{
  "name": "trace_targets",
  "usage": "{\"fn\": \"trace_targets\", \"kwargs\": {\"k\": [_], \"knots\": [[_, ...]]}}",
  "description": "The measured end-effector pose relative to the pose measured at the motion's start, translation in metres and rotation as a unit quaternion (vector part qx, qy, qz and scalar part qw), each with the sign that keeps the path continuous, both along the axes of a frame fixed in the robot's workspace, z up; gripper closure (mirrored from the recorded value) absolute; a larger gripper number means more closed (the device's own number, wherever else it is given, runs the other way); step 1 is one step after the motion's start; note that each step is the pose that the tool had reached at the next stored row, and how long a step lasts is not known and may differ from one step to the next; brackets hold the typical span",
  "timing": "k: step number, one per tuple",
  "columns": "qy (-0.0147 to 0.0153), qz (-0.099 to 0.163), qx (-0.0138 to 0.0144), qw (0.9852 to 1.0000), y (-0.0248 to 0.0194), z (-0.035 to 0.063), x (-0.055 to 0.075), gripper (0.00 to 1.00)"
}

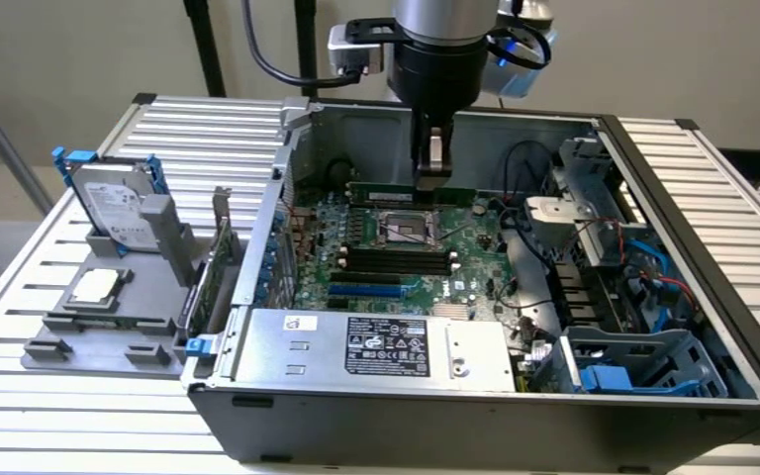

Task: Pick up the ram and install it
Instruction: 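Insert the ram into the slot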

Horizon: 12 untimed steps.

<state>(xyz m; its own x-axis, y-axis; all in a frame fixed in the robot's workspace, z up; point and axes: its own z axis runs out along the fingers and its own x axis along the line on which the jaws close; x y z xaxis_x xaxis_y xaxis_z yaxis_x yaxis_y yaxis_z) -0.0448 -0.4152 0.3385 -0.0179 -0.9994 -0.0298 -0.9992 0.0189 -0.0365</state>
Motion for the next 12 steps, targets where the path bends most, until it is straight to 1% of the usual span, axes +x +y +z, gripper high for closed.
{"fn": "trace_targets", "kwargs": {"k": [8, 12], "knots": [[0.0000, 0.000, 0.0001, 1.0000, 0.0000, -0.0145, 0.001, 0.86], [0.0000, 0.000, 0.0007, 1.0000, 0.0000, -0.0214, 0.001, 0.86]]}}
